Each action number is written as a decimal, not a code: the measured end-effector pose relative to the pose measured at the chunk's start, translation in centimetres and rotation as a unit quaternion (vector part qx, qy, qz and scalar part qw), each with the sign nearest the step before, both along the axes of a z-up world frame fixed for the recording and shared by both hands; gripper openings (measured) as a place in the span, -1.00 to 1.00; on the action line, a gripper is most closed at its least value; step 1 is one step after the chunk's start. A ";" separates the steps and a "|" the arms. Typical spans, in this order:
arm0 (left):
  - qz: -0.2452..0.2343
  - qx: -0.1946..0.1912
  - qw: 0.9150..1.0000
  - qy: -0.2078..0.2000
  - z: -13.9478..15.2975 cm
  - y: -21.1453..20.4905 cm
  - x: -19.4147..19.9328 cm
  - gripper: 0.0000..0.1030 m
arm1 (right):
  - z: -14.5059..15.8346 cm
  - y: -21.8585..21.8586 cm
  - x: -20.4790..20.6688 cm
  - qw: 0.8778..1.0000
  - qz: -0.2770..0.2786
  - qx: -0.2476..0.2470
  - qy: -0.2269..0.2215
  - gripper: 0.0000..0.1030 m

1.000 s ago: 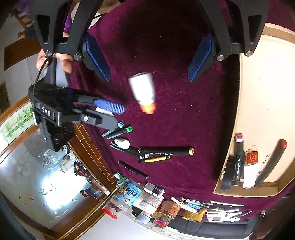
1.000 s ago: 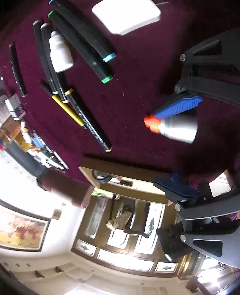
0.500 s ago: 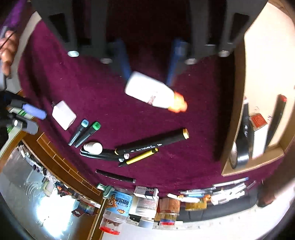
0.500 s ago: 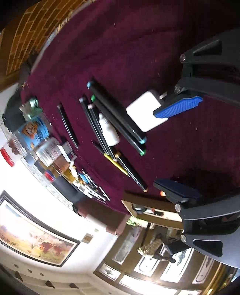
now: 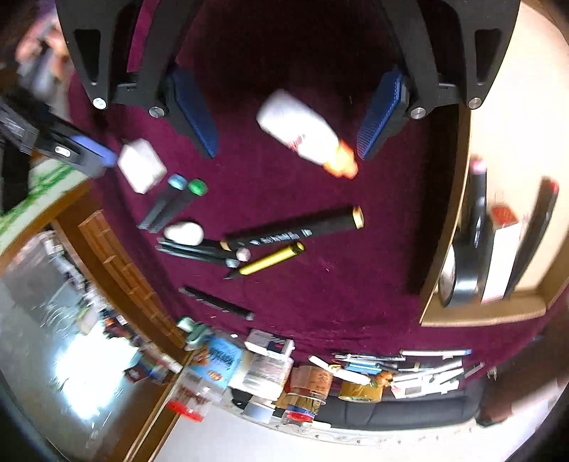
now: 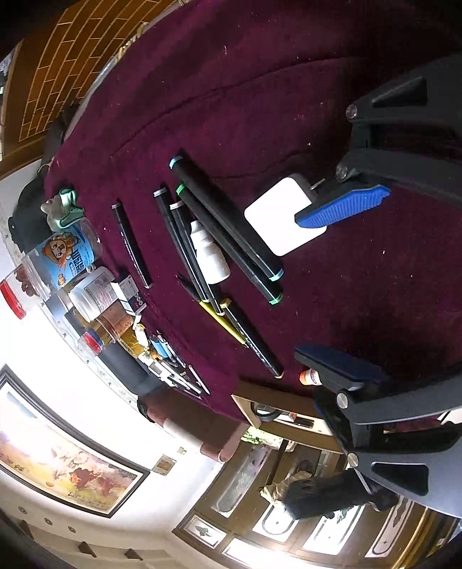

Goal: Organize rigid objects

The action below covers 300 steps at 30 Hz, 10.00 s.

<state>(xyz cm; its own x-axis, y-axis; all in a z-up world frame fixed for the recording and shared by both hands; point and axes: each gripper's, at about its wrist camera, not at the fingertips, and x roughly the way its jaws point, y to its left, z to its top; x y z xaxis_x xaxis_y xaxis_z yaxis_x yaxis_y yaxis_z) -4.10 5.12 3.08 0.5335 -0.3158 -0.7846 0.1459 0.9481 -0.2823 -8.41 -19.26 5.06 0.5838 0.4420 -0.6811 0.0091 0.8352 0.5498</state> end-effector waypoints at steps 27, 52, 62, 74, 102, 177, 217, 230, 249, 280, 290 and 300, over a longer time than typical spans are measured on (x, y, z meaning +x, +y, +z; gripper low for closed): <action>-0.009 -0.117 0.993 -0.019 2.3 7.4 -6.0 -0.48 | -0.9 10.6 7.9 0.996 0.071 -0.032 0.051 0.30; 0.034 -0.170 0.984 -0.033 2.0 14.6 -7.9 -0.47 | -2.6 16.7 12.7 0.975 -0.009 -0.190 0.119 -0.40; 0.023 -0.165 0.985 -0.037 2.5 14.0 -8.3 -0.47 | -2.7 17.1 14.8 0.985 -0.069 -0.089 0.133 0.16; 0.038 -0.172 0.984 -0.033 1.8 15.9 -8.6 -0.47 | -2.7 16.2 11.2 0.973 -0.038 -0.196 0.113 -0.72; 0.123 -0.016 0.992 0.006 1.0 23.2 4.1 -0.47 | 2.5 26.5 11.3 0.987 0.150 0.002 0.052 -0.71; -0.036 -0.036 0.999 -0.018 3.5 2.3 -8.7 0.68 | -2.7 -2.1 10.5 0.983 -0.128 -0.116 0.060 -0.41; -0.183 0.135 0.974 -0.011 -1.6 -9.5 4.6 -0.51 | -2.6 -4.9 4.8 0.993 -0.111 -0.025 -0.042 0.00; -0.156 0.106 0.982 0.009 -1.5 -7.5 2.8 -0.69 | -3.3 -5.4 5.1 0.993 -0.114 -0.014 -0.020 0.01; -0.165 0.125 0.978 -0.037 -2.1 -8.3 1.3 -0.26 | -2.9 -4.1 5.0 0.989 -0.124 -0.079 -0.022 0.01; -0.069 -0.006 0.997 -0.013 -1.3 0.9 -4.0 -0.72 | -0.6 7.7 0.3 0.987 0.029 -0.156 -0.028 0.17; -0.031 -0.049 0.997 -0.058 2.5 6.5 -7.5 -0.71 | -3.1 12.5 1.4 0.967 0.051 -0.250 0.009 0.17; 0.047 -0.079 0.994 -0.058 2.4 13.9 -8.8 -0.71 | -2.7 12.2 0.7 0.970 0.063 -0.235 0.020 -0.72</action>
<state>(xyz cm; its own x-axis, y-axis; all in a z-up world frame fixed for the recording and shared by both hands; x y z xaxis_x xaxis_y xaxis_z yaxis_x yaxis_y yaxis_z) -12.93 19.04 5.48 0.6509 -0.3748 -0.6602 0.0991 0.9042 -0.4155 -7.67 -7.09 2.37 0.5146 0.1430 -0.8454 -0.0967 0.9894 0.1085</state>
